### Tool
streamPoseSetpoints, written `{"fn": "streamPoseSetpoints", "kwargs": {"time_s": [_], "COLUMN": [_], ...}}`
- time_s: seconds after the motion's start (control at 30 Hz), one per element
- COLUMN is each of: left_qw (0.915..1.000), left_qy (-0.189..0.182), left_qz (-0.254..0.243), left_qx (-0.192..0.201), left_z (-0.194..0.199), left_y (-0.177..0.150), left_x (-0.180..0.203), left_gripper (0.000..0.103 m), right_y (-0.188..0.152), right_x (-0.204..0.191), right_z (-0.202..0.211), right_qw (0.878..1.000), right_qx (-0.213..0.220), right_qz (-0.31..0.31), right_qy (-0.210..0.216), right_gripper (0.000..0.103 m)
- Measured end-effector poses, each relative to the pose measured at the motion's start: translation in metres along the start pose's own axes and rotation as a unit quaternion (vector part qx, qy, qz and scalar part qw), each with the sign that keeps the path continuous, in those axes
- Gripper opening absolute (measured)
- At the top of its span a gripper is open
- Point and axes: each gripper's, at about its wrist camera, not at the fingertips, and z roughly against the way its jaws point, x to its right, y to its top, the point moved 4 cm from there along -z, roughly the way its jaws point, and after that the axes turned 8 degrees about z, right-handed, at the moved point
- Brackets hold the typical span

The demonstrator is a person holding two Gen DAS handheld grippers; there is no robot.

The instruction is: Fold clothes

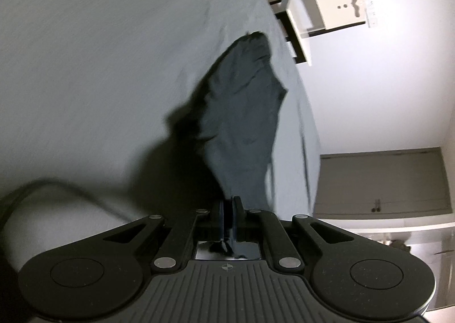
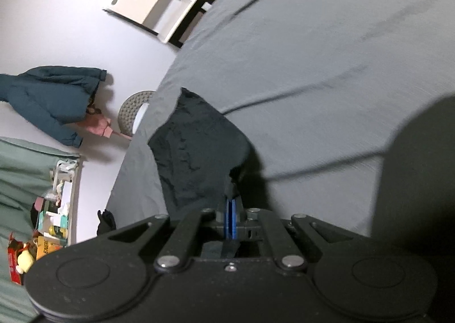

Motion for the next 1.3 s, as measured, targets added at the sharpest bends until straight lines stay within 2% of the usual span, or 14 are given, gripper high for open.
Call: {"fn": "streamPoseSetpoints", "kwargs": {"time_s": [0.17,0.27,0.6,0.87,1.03,1.17,1.2,1.23,1.27,1.3], "left_qw": [0.9998,0.9994,0.9961,0.9961,0.9977,0.9990,0.9993,0.9995,0.9996,0.9996], "left_qy": [-0.009,0.000,0.036,0.053,0.045,0.026,0.024,0.022,0.023,0.024], "left_qz": [0.013,0.029,0.077,0.070,0.050,0.035,0.029,0.021,0.013,0.003], "left_qx": [0.014,0.018,0.025,0.009,-0.013,-0.006,0.001,0.007,0.011,0.015], "left_z": [-0.014,-0.029,-0.089,-0.117,-0.124,-0.121,-0.119,-0.118,-0.117,-0.115], "left_y": [0.034,0.056,0.108,0.130,0.140,0.147,0.149,0.151,0.152,0.153], "left_x": [0.025,0.031,0.020,0.017,0.020,0.023,0.025,0.027,0.030,0.032], "left_gripper": [0.005,0.005,0.005,0.005,0.005,0.006,0.008,0.018,0.035,0.047], "right_y": [0.027,0.040,0.059,0.065,0.069,0.076,0.077,0.078,0.078,0.079], "right_x": [-0.015,-0.015,0.005,0.023,0.028,0.028,0.028,0.029,0.029,0.028], "right_z": [-0.022,-0.043,-0.108,-0.131,-0.140,-0.147,-0.150,-0.152,-0.154,-0.154], "right_qw": [1.000,1.000,0.997,0.996,0.995,0.995,0.994,0.994,0.994,0.994], "right_qx": [0.005,-0.003,-0.029,-0.038,-0.037,-0.028,-0.029,-0.030,-0.032,-0.033], "right_qz": [-0.014,-0.026,-0.069,-0.081,-0.087,-0.091,-0.091,-0.091,-0.089,-0.086], "right_qy": [0.012,0.011,-0.007,-0.007,0.013,0.037,0.044,0.051,0.058,0.065], "right_gripper": [0.003,0.003,0.003,0.003,0.005,0.007,0.008,0.009,0.010,0.015]}}
